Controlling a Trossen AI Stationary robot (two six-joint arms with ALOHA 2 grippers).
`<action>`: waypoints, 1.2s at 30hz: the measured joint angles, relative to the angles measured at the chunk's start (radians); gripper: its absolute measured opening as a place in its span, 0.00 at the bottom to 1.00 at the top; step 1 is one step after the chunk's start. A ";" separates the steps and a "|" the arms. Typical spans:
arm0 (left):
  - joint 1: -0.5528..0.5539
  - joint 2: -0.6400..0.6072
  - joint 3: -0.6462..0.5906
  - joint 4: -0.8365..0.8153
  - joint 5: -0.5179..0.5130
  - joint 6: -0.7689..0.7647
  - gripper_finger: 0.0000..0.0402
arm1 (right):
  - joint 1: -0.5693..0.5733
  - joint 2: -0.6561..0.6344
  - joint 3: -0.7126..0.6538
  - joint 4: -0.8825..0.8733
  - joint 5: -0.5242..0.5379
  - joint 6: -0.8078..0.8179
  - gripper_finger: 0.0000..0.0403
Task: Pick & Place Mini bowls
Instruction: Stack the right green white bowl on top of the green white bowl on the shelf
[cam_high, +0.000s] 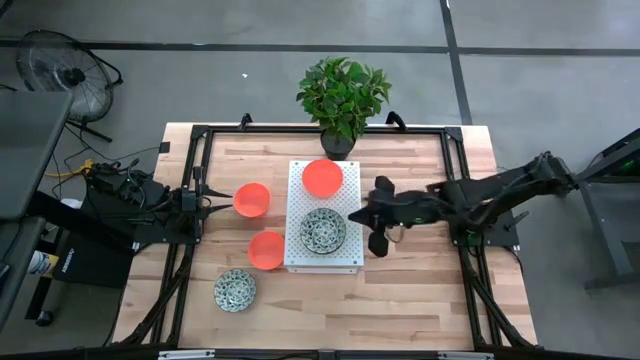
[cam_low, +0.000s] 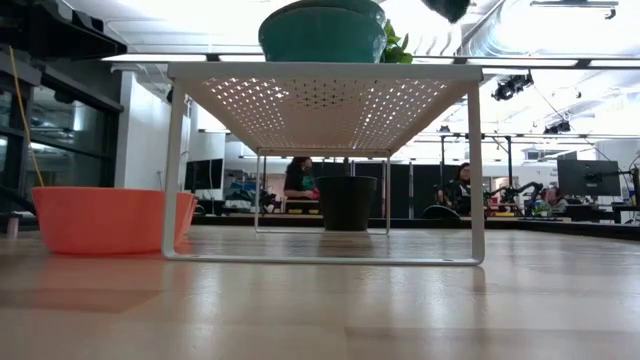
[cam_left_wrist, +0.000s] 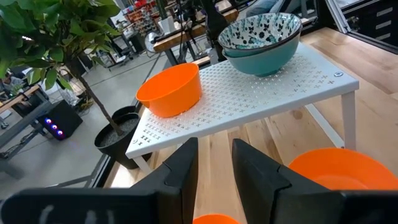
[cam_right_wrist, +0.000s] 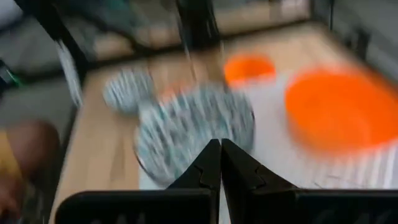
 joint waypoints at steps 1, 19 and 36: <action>0.000 0.000 0.000 0.000 0.000 0.000 0.24 | 0.018 -0.018 -0.025 0.072 0.019 -0.037 0.00; 0.000 0.000 0.000 0.000 0.000 0.000 0.24 | 0.106 0.135 -0.532 1.204 0.206 -0.328 0.00; 0.000 0.000 0.000 0.000 0.000 0.000 0.24 | 0.050 0.135 -0.531 1.095 0.173 -0.224 0.00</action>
